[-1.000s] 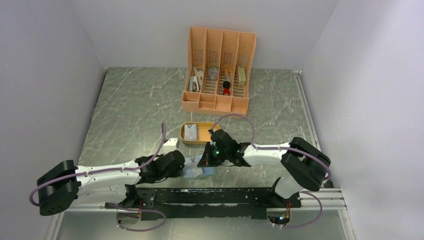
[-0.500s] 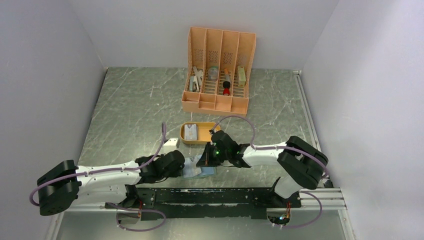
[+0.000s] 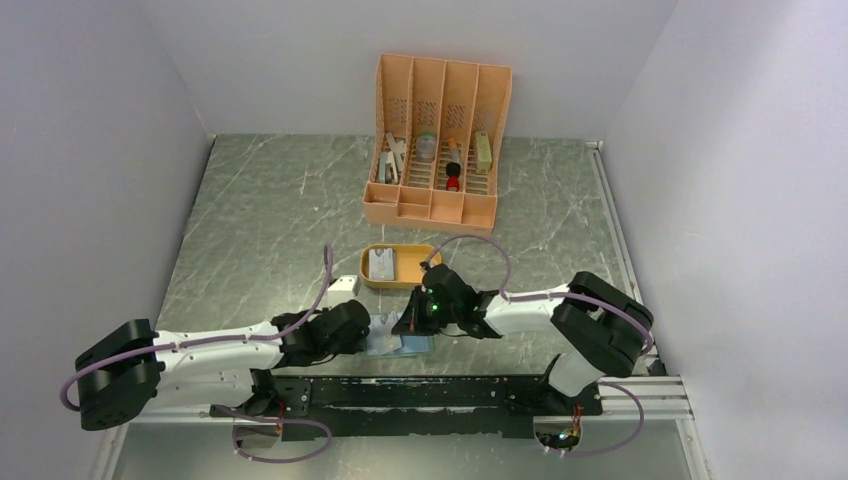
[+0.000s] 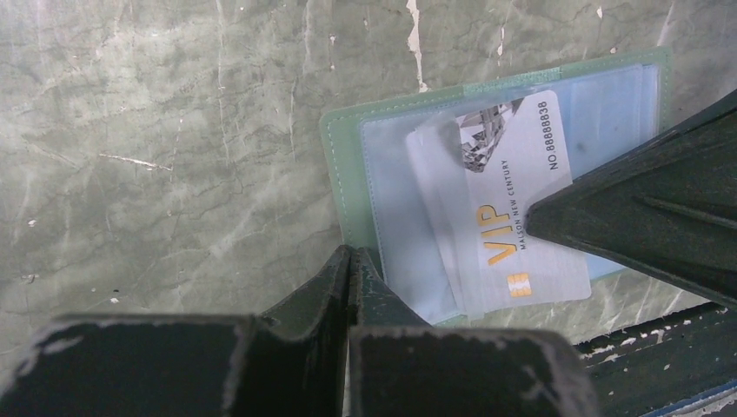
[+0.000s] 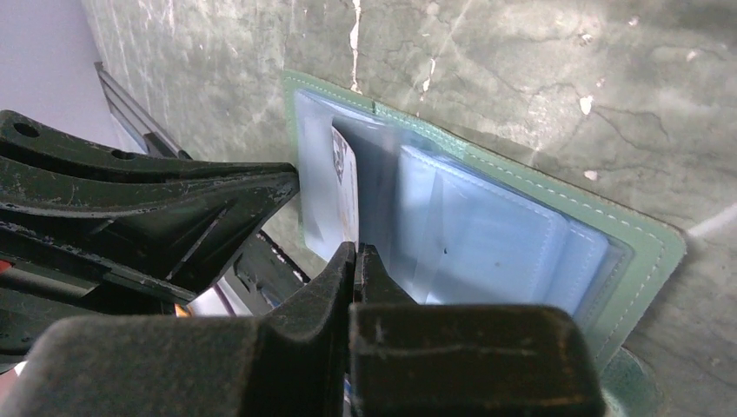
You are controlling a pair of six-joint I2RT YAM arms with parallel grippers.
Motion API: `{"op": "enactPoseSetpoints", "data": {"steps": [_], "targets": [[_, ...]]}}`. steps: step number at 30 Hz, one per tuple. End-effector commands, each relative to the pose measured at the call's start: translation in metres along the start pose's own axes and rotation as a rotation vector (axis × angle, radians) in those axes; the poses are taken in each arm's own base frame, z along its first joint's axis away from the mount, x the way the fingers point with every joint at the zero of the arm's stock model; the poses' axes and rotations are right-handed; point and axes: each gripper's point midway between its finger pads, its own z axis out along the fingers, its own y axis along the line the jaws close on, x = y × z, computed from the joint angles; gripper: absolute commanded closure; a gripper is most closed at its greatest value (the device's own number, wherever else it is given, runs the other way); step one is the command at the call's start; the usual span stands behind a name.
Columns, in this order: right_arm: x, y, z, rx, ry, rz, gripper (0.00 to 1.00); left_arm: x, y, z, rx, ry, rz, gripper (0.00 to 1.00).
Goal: Put the credit cards into the card holder
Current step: Insert the credit card into the card holder.
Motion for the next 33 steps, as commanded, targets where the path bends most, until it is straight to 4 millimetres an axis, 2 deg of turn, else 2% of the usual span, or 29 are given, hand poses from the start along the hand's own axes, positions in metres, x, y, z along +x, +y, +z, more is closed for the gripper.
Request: {"op": "enactPoseSetpoints", "data": {"steps": [1,13,33], "targets": [[0.005,-0.033,-0.004,0.119,-0.033,0.045,1.0,0.014,0.007,0.002,-0.008,0.042,0.003,0.95],[0.006,-0.039,-0.003,0.123,-0.041,0.095,1.0,0.016,0.006,0.002,0.004,0.047,0.0,0.95],[0.015,-0.031,0.006,0.114,0.01,0.058,1.0,0.019,0.001,0.004,0.027,0.059,-0.009,0.95]]}}
